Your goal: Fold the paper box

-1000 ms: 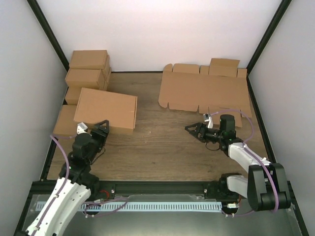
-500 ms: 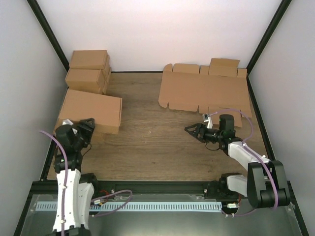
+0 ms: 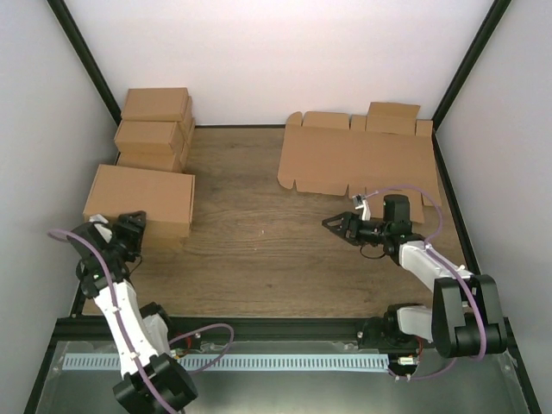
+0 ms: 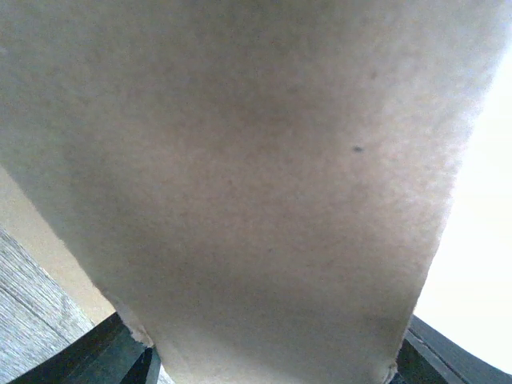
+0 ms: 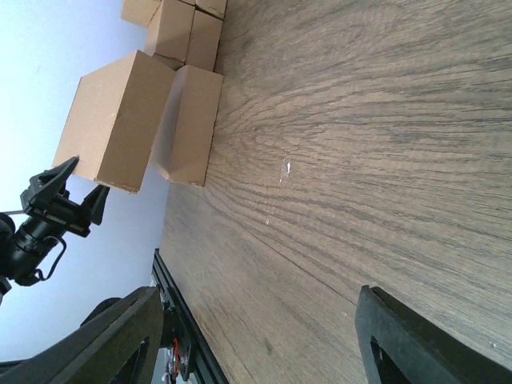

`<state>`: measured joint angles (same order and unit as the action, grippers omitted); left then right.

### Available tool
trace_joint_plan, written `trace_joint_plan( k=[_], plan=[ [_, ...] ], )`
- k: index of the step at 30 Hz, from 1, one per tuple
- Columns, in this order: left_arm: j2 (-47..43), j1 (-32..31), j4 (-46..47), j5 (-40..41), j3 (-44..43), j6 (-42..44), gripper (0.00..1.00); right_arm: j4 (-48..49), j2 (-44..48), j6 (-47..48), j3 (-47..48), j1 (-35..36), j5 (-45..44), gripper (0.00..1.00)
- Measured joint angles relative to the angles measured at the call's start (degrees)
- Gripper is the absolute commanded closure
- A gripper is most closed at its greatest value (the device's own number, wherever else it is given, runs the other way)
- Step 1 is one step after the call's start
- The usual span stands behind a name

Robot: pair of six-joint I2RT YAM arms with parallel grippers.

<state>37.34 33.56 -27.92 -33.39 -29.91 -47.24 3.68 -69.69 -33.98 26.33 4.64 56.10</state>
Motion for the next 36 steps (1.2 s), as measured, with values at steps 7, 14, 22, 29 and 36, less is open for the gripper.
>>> trace_joint_plan(
  k=[7, 14, 22, 29, 36],
  plan=[
    [6.62, 6.99, 3.52, -5.53, 0.02, 1.09, 0.47, -1.79, -1.22, 1.44, 1.22, 0.00, 2.12, 0.31],
    [12.02, 9.20, 6.21, -8.41, 0.02, 1.51, 0.46, -1.40, -3.69, 1.57, 1.22, 0.00, 4.42, 0.31],
    [17.90, 10.05, 10.19, -12.00, 0.02, 2.58, 0.46, -0.52, -3.98, 1.57, 1.22, 0.00, 6.10, 0.31],
    [20.50, 10.64, 11.80, -13.46, -0.31, 3.04, 0.37, -0.22, -4.00, 1.57, 1.20, 0.00, 6.75, 0.31],
    [21.31, 10.71, 10.75, -9.79, -0.74, 4.46, 0.00, -0.22, -4.00, 1.57, 1.22, 0.00, 6.88, 0.30]
  ],
)
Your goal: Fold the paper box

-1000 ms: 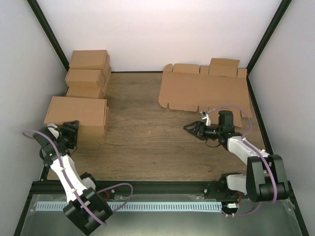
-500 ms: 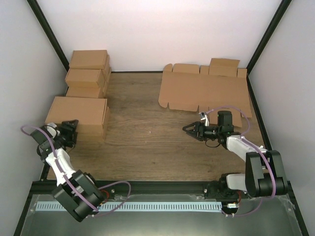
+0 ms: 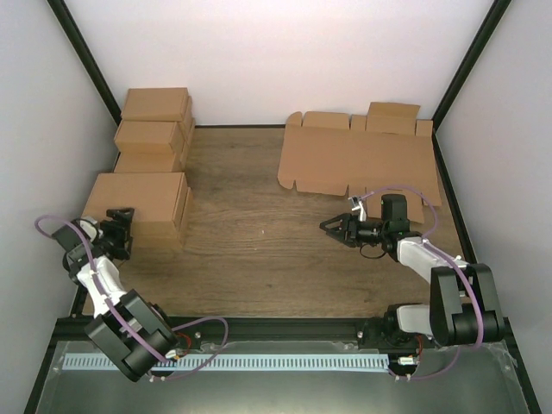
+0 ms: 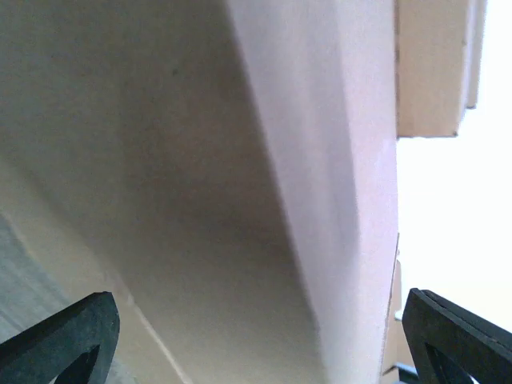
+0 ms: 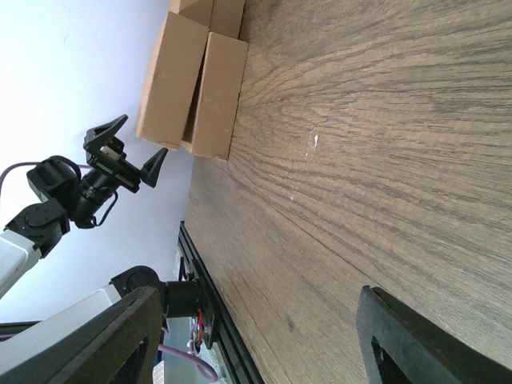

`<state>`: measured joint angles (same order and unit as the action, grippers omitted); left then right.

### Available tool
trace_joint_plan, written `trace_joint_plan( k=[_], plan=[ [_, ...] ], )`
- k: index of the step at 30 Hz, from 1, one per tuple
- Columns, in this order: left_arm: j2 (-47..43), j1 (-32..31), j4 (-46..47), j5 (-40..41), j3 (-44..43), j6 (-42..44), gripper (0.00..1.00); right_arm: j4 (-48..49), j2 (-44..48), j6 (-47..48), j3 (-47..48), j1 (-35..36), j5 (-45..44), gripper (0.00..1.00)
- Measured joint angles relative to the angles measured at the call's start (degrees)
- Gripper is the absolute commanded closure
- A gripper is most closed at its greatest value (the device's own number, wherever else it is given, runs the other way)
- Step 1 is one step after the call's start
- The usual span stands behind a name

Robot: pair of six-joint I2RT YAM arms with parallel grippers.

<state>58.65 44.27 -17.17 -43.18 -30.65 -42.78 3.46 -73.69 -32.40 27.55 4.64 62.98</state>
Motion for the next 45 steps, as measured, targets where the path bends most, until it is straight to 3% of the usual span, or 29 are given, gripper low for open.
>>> trace_joint_plan(
  k=[13, 20, 25, 30, 36, 39, 45],
  plan=[
    [-4.50, 0.07, -11.93, 18.08, -3.89, 2.27, 0.00, 0.00, 0.00, 0.00, -0.02, 0.00, 0.02, 0.30],
    [-5.18, 0.07, -15.19, 20.06, -5.25, 2.47, 0.00, 0.02, 0.00, 0.00, 0.00, 0.00, 0.02, 0.29],
    [-9.18, -1.88, -14.80, 16.90, -5.33, 3.45, 0.00, 0.00, 0.00, 0.26, 0.00, 0.00, 0.02, 0.27],
    [-16.61, -11.43, -13.35, 16.98, -5.46, 4.11, 0.00, -0.68, 0.09, 1.07, 0.24, 0.00, -0.79, 0.19],
    [-16.39, -29.16, -12.85, 23.19, -9.49, 4.22, 0.00, -3.58, 2.75, 2.73, 1.92, 0.00, -5.31, 0.00],
    [-16.96, -38.53, -12.04, 28.00, -11.56, 5.01, 0.00, -5.46, 7.32, 3.54, 2.75, -0.02, -9.90, 0.00],
    [-15.82, -50.97, -8.79, 33.94, -13.97, 9.99, 0.00, -6.29, 21.68, 4.39, 2.60, -0.02, -21.62, 0.00]
  ],
)
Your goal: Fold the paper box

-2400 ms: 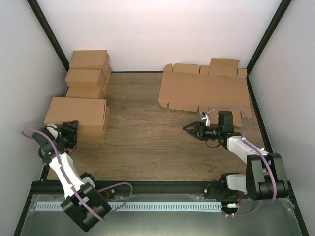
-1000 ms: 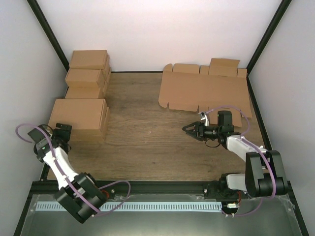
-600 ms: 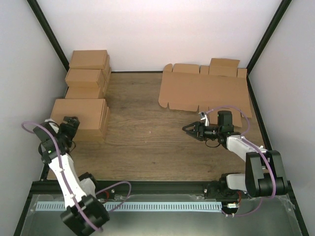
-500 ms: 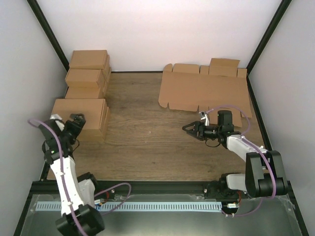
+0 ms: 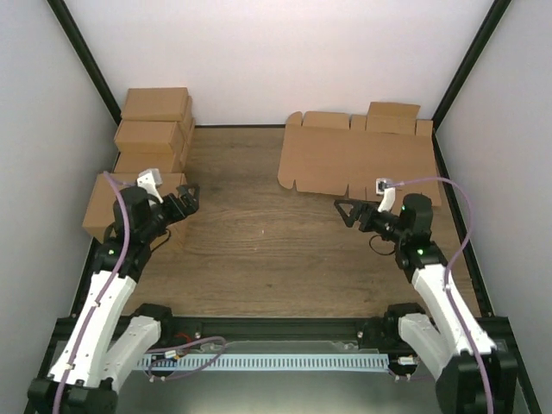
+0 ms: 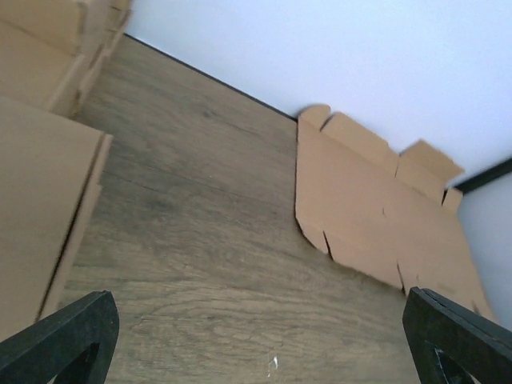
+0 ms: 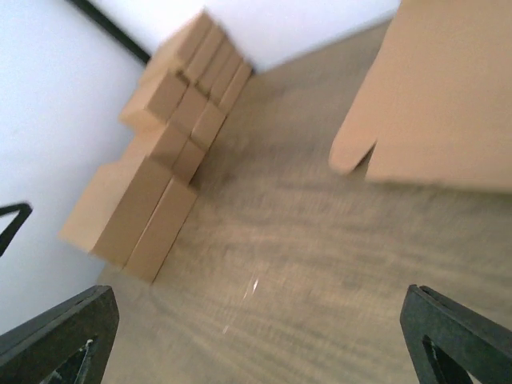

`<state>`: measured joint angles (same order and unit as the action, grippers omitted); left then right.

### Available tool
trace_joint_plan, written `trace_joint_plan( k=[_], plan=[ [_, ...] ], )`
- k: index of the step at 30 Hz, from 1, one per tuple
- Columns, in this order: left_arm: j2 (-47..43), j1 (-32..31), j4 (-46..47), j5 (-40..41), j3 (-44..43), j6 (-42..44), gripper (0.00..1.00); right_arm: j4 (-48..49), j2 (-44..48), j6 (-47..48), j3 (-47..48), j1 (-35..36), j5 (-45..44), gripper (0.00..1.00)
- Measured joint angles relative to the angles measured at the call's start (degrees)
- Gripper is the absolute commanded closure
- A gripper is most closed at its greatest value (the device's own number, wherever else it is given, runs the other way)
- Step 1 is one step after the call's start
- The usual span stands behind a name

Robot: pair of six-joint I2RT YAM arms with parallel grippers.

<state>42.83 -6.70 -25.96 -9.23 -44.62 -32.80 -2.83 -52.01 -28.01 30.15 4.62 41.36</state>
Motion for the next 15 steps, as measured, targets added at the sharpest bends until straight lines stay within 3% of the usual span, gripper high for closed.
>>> trace_joint_plan(
  k=[5, 10, 15],
  plan=[
    [1.33, -7.58, 3.67, 4.04, 0.48, 6.08, 0.00, 2.93, 12.07, -0.22, -2.97, 0.00, -12.50, 0.00],
    [-1.22, -9.11, 15.58, 3.65, 8.87, 12.87, 0.00, 6.69, 17.16, -2.47, -10.40, 0.00, -24.44, 0.00],
    [1.99, -9.42, 22.69, 6.88, 16.44, 17.07, 0.00, 13.86, 21.55, -1.20, -20.74, 0.00, -32.30, 0.00]
  ],
)
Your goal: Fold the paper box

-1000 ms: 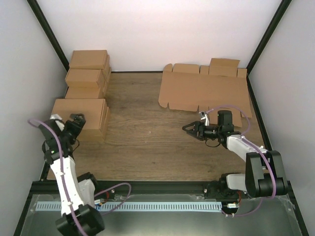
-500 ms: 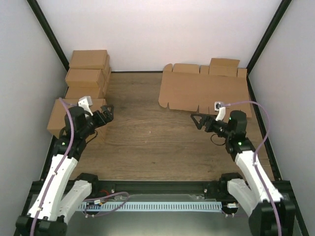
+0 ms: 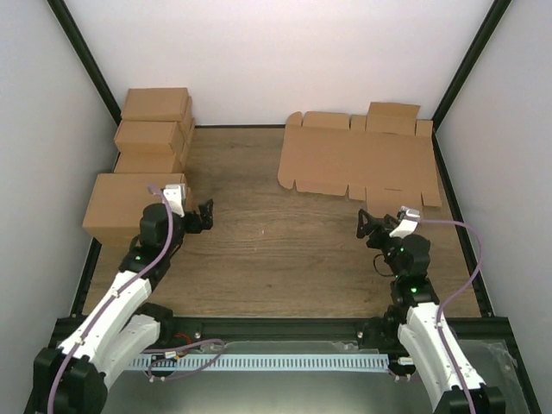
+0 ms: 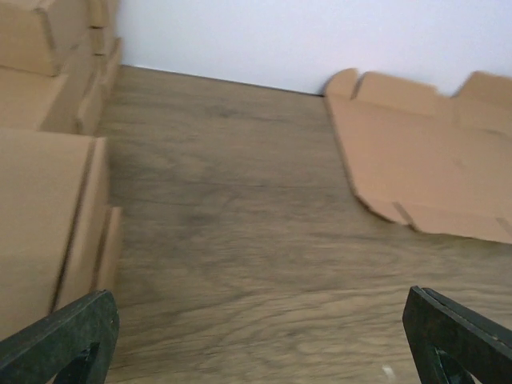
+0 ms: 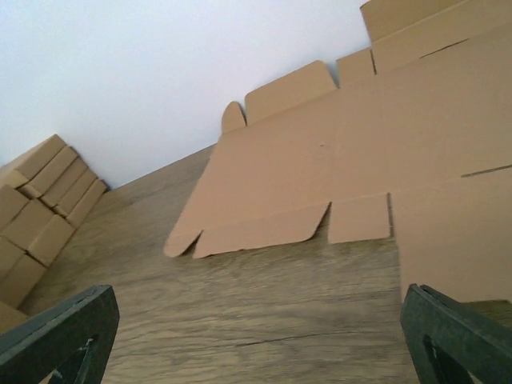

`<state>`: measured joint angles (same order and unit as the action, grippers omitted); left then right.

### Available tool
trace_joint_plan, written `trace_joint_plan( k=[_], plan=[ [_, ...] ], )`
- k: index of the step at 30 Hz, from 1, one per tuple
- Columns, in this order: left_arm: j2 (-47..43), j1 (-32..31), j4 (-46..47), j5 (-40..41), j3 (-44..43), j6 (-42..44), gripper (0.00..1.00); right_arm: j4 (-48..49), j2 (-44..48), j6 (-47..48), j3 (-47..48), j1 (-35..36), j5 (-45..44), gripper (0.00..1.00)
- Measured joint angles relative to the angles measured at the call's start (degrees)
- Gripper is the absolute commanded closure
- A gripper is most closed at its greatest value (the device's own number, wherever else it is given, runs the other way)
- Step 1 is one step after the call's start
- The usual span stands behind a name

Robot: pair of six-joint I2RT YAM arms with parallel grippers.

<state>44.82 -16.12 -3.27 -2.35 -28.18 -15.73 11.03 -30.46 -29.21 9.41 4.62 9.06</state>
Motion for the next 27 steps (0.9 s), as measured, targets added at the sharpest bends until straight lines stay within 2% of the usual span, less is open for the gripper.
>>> trace_joint_plan(
  k=[5, 11, 16, 19, 27],
  plan=[
    [3.50, 0.00, 9.64, 7.98, 5.79, 2.75, 0.00, 5.92, -1.68, 4.63, -2.86, 0.00, -4.09, 0.00],
    [10.51, 0.07, 21.35, 15.21, 9.44, 6.38, 0.00, 12.50, -13.05, 7.34, -1.20, 0.00, -4.33, 0.00],
    [14.95, 0.28, 23.23, 16.02, 8.72, 7.52, 0.00, 17.16, -22.67, 9.27, 0.20, 0.00, -2.36, 0.00],
    [14.40, 0.28, 23.50, 15.98, 8.70, 7.67, 0.00, 17.27, -25.70, 8.63, 2.67, 0.00, -5.09, 0.00],
    [7.98, 0.28, 24.22, 15.69, 10.16, 6.54, 0.00, 17.38, -25.79, 8.35, 4.52, 0.00, -7.32, 0.00]
  ],
)
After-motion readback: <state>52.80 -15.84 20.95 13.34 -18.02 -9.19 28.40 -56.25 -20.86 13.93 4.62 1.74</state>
